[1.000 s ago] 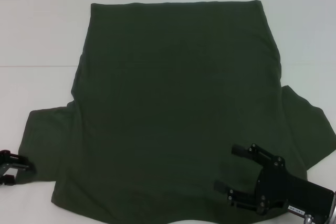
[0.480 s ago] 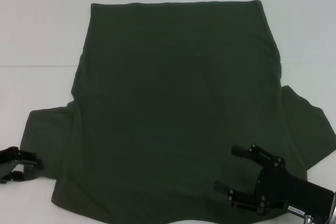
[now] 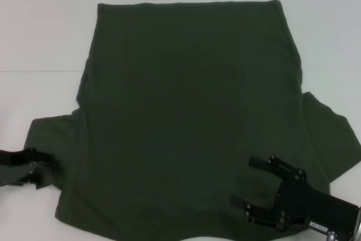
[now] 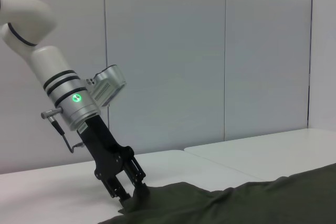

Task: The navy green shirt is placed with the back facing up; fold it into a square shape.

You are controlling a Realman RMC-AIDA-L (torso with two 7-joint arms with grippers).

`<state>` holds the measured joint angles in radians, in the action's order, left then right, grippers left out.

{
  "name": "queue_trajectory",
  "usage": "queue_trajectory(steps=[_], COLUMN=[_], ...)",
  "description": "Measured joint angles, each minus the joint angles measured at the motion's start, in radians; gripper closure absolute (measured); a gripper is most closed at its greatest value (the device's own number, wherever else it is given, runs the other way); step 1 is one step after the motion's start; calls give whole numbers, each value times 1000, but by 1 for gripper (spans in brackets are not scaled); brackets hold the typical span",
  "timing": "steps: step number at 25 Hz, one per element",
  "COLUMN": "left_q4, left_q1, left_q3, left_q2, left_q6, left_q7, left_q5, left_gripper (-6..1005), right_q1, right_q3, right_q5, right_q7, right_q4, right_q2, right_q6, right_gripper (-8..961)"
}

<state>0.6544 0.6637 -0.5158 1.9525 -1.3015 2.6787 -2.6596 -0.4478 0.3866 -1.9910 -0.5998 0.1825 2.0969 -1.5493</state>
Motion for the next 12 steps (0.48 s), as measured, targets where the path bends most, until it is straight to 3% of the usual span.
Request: queue_trajectory(steps=[12], left_q4=[0], left_q1=[12], left_q3=[-7], left_q2=[9], left_q6=[27], left_q7=[3], left_q5=[-5], left_gripper=[386], right_q1=[1], right_q3=[0], right_q5=[0], right_q7=[0], right_q4=[-1], right_q2=[0], right_q6=[0], right_gripper=[23])
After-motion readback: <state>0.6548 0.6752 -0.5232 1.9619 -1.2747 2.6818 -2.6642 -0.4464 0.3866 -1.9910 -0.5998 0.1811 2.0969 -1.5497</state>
